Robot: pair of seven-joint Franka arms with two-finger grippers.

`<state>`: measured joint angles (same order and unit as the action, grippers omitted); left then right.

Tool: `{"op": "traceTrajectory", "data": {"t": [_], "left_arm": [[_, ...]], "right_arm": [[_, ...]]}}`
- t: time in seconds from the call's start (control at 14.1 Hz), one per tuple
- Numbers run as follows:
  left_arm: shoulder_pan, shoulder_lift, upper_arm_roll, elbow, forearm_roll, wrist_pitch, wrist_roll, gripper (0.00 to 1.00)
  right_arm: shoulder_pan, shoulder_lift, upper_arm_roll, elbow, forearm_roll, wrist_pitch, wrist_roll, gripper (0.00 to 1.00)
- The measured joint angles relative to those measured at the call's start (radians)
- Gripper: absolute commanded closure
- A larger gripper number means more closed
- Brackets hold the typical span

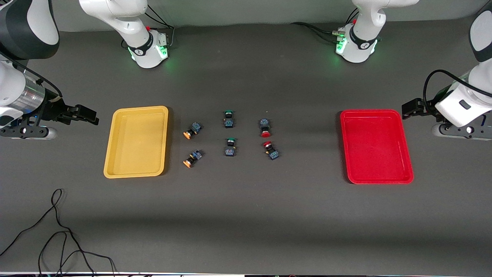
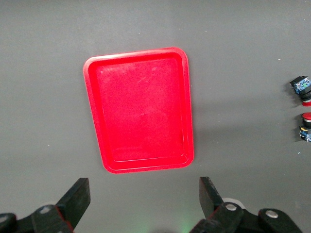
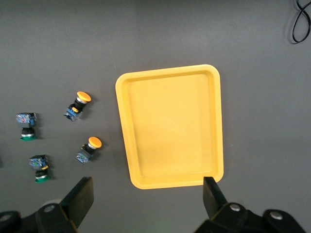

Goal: Place red and yellow buttons in trays
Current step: 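Reach the right gripper toward yellow button while the left gripper reaches red, then grasp the yellow button with the right gripper while the left gripper grasps red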

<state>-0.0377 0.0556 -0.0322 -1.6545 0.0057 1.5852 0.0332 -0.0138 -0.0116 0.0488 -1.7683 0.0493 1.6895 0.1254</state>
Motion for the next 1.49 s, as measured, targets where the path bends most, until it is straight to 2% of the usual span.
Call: {"op": "traceTrajectory", "data": {"t": [0.21,0.43,0.78,1.14,1.49], "left_arm": [[-0.054,0.000,-0.002,-0.026,-0.014,0.009,-0.069,0.00],[-0.152,0.001,-0.006,-0.069,-0.017,0.052,-0.186,0.00],[-0.285,0.001,-0.008,-0.119,-0.021,0.110,-0.368,0.00],[-0.550,0.038,-0.014,-0.156,-0.053,0.235,-0.707,0.00],[-0.712,0.115,-0.014,-0.159,-0.069,0.351,-0.815,0.00]], "right_arm": [[0.065,0.006,0.001,-0.008,0.033,0.026,0.221,0.00],[0.150,0.032,0.005,-0.067,0.044,0.096,0.420,0.00],[0.155,0.101,-0.002,-0.107,0.100,0.140,0.527,0.00],[0.222,0.157,0.001,-0.158,0.104,0.230,0.654,0.00],[0.228,0.159,-0.002,-0.215,0.105,0.280,0.664,0.00]]}}
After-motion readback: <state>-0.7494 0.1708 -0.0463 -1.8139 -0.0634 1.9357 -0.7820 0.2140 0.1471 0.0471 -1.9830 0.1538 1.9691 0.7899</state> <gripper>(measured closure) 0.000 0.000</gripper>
